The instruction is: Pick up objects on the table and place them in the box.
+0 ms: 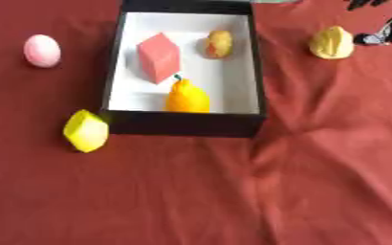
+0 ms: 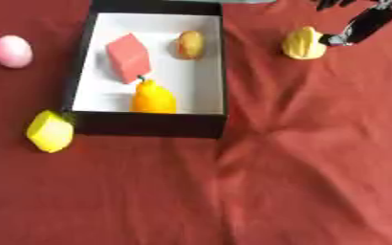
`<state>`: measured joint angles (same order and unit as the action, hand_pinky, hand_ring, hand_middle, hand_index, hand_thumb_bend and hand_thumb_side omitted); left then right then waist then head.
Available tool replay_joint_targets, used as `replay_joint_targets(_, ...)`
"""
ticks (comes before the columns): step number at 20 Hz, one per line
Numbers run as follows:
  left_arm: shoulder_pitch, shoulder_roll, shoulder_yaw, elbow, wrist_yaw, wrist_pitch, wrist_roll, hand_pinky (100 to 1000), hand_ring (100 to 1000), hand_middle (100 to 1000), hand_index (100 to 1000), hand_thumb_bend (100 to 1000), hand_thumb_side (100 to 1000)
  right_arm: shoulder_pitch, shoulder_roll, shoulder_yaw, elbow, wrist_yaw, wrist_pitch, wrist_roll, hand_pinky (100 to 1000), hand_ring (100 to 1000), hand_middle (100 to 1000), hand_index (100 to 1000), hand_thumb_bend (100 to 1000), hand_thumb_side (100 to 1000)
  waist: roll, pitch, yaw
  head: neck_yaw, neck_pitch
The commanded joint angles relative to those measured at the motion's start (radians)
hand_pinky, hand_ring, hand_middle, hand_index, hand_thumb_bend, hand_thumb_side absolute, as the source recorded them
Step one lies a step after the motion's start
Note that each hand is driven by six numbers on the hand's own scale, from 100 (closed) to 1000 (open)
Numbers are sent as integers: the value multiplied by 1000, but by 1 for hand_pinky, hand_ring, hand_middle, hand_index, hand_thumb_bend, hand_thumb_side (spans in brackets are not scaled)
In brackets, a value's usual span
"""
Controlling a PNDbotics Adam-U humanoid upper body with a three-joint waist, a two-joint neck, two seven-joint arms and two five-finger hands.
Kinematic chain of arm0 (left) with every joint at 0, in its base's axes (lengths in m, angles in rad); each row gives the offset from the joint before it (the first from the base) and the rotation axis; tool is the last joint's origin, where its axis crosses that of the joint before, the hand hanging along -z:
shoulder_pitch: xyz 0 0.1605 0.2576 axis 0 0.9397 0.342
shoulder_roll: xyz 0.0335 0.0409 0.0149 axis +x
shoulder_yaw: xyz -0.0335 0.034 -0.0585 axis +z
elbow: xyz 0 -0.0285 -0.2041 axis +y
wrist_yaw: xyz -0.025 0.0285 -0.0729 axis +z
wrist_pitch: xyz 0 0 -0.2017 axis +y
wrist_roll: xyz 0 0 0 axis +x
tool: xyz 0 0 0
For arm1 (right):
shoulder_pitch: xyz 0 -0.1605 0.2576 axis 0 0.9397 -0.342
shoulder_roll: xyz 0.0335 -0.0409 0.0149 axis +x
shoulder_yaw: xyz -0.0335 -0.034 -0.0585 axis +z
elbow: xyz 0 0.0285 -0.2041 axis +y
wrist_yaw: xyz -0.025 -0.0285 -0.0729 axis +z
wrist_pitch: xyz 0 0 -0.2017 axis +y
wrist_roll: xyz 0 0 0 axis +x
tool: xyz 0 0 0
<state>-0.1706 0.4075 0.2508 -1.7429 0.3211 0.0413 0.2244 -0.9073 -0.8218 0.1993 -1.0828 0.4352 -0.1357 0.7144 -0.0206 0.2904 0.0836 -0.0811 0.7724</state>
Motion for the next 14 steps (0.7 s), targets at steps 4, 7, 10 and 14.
replay_joint_targets(4,-17,38,-1,-14,0,-1,-7,640,823,838,778,275,889,-37,1,10,13,57,-1,-4,930,928,820,938,351,100,4,-13,5,-10,-2)
replay_joint_targets(7,-17,37,0,-15,0,-1,-7,640,823,839,777,273,890,-42,10,16,28,86,-12,10,929,928,822,937,353,100,4,-10,8,-14,-2)
replay_joint_targets(10,-15,37,2,-15,0,-2,-6,640,824,840,778,273,892,-41,12,17,37,109,-22,29,928,928,824,937,354,100,3,-8,9,-16,-2)
replay_joint_targets(14,-14,35,1,-14,-1,0,-7,640,824,840,778,272,894,-40,16,17,45,129,-31,40,928,927,825,935,354,100,2,-6,10,-17,-2)
